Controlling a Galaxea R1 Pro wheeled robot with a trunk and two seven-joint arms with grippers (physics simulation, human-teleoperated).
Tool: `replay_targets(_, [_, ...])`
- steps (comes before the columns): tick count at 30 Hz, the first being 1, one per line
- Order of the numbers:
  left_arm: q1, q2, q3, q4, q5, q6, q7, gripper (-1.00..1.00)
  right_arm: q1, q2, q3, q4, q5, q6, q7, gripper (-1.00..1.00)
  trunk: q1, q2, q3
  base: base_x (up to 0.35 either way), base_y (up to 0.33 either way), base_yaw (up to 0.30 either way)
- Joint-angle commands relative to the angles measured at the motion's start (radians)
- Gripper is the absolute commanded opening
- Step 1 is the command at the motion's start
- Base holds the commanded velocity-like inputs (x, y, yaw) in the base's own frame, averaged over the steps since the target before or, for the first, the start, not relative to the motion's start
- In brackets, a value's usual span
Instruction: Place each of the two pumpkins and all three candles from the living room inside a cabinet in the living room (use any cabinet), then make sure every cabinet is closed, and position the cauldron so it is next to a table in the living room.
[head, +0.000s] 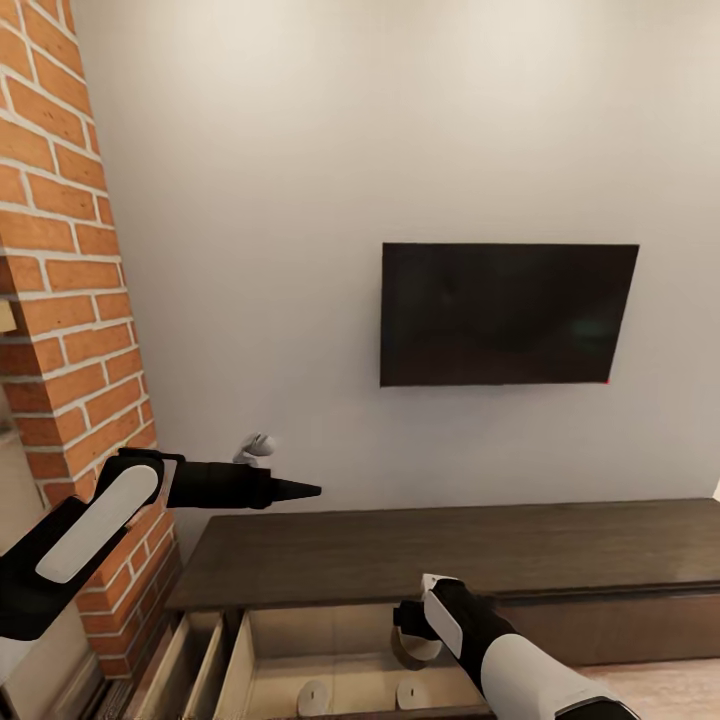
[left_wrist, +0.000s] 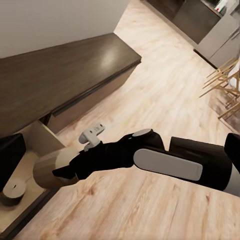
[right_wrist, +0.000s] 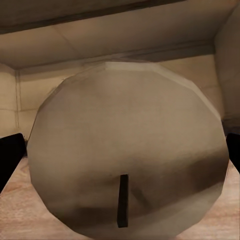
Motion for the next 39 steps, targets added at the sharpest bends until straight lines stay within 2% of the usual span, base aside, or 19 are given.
replay_targets(1, [-0.002,0.0,-0.001,0.001,-0.009,0.0,-0.01,1.0,-0.001,0.0,0.008,-0.002,-0.012,0.004,-0.009,-1.0,0.004,-0.008,-0.005,0.0,0.0,0.255])
replay_targets(14, [-0.002,0.0,-0.001,0.001,-0.012,0.0,-0.01,1.0,0.0,0.001,0.008,-0.001,-0.012,-0.003,-0.009,-1.0,0.054,-0.099,-0.051,0.0,0.0,0.237])
replay_targets(17, [-0.002,0.0,-0.001,0.001,-0.012,0.0,-0.01,1.0,0.0,0.0,0.008,0.003,-0.013,-0.049,-0.008,-1.0,0.065,-0.12,-0.061,0.0,0.0,0.052])
replay_targets(21, [-0.002,-0.001,-0.001,0.001,-0.012,0.0,-0.01,1.0,0.001,-0.001,0.008,0.006,-0.013,-0.071,0.016,-1.0,0.081,-0.148,-0.074,0.0,0.0,0.017])
replay_targets(27, [-0.002,-0.001,-0.001,0.001,-0.013,0.0,-0.01,1.0,0.001,-0.004,0.007,0.007,-0.012,-0.079,0.055,-1.0,0.104,-0.19,-0.093,0.0,0.0,0.004])
replay_targets(39, [-0.002,-0.001,-0.001,0.001,-0.015,0.0,-0.01,1.0,0.001,-0.004,0.006,0.007,-0.012,-0.075,0.06,-1.0,0.15,-0.274,-0.13,0.0,0.0,0.0])
